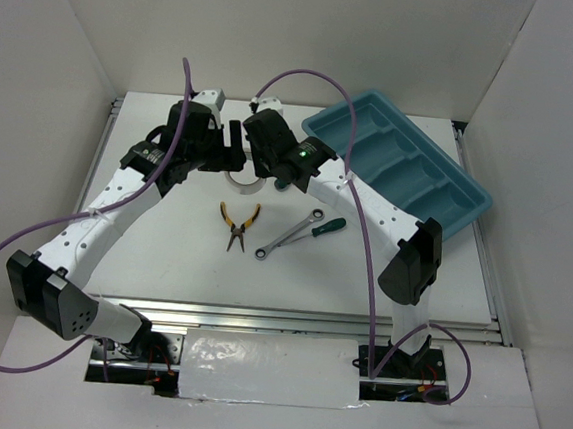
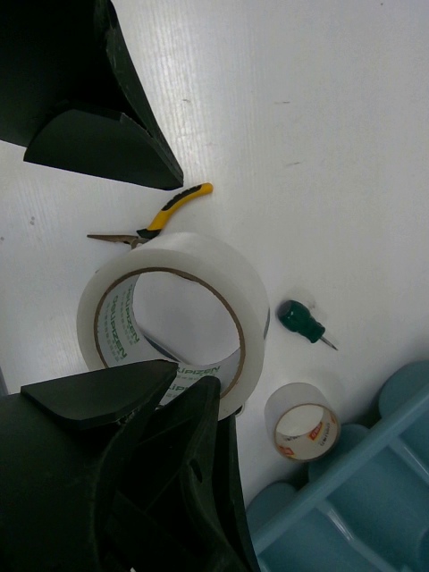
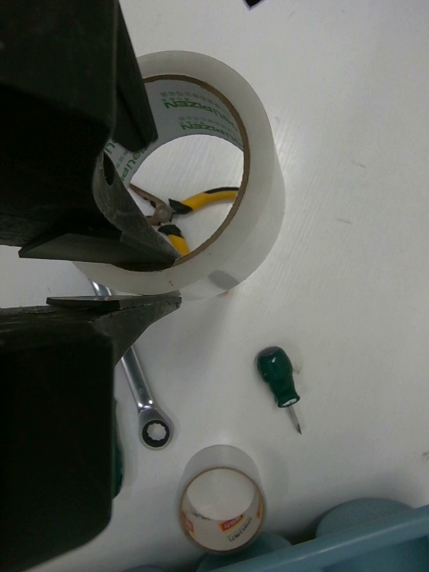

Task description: Sort the tools into containers

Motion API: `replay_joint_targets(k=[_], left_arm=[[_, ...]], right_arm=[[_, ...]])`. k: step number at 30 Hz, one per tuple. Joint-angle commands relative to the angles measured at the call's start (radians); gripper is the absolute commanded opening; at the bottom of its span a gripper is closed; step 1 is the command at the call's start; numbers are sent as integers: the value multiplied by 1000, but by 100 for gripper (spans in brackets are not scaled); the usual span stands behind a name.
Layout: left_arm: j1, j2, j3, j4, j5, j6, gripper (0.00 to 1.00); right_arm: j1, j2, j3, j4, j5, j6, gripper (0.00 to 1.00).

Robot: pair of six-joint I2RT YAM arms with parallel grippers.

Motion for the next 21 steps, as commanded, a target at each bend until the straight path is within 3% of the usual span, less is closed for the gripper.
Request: replay_joint_targets(k=[1, 4, 7, 12, 17, 21], left_arm=[[32, -77, -17, 66, 67, 23, 91], [68, -110, -20, 40, 58, 53, 92], [180, -136, -43, 14, 102, 89, 91], [360, -167, -120, 40, 198, 122, 91], [400, -156, -174, 64, 213, 107, 91], [406, -144, -195, 78, 224, 93, 90]], right_arm=[[-12, -36, 0, 6, 50, -19, 0], [-61, -54, -16, 9, 75, -39, 0], [-165, -74, -26, 28, 82, -68, 0], [-403, -68, -18, 165, 113, -147, 0], [-593, 8, 6, 463, 58, -226, 0], [-635, 138, 45, 693, 108, -350, 0]])
